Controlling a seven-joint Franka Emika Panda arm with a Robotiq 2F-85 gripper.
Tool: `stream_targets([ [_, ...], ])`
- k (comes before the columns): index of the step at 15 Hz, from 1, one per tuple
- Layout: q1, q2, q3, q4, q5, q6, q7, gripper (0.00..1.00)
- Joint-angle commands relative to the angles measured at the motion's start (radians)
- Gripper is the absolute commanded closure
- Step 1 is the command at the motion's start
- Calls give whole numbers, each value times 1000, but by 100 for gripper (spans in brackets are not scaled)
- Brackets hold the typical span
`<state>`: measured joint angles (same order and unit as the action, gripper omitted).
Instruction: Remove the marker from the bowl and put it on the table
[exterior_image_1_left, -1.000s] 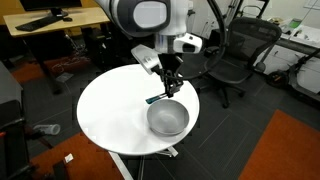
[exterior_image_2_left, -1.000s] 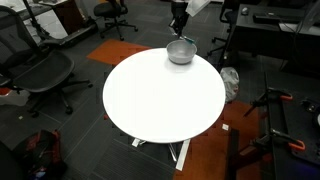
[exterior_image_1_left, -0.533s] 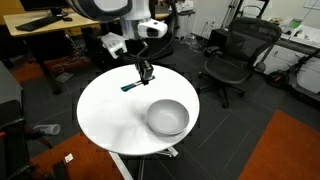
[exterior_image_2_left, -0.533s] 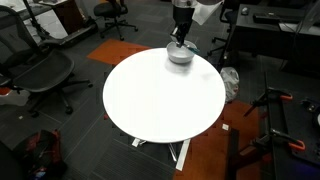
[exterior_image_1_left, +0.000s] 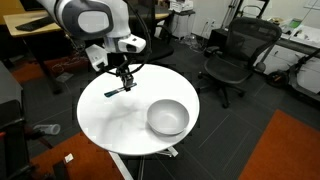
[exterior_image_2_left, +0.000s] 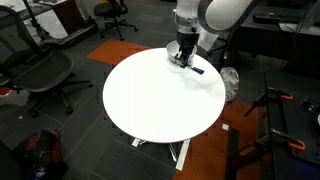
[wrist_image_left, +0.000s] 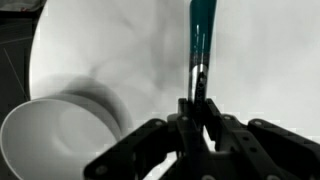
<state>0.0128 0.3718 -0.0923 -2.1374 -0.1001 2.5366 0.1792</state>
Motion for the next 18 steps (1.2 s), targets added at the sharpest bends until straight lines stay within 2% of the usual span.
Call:
stream_targets([
  [1, -28, 50, 50, 1, 55, 56, -91, 95],
  [4, -43, 99, 83, 17, 85, 88, -171, 95],
  [12, -78, 199, 137, 46, 72, 191, -338, 95],
  [13, -80, 205, 140, 50, 69, 193, -348, 90],
  [14, -79, 208, 140, 54, 68, 189, -353, 56],
  [15, -77, 207, 138, 56, 65, 187, -354, 56],
  [18, -65, 174, 125, 53, 51, 170, -348, 35],
])
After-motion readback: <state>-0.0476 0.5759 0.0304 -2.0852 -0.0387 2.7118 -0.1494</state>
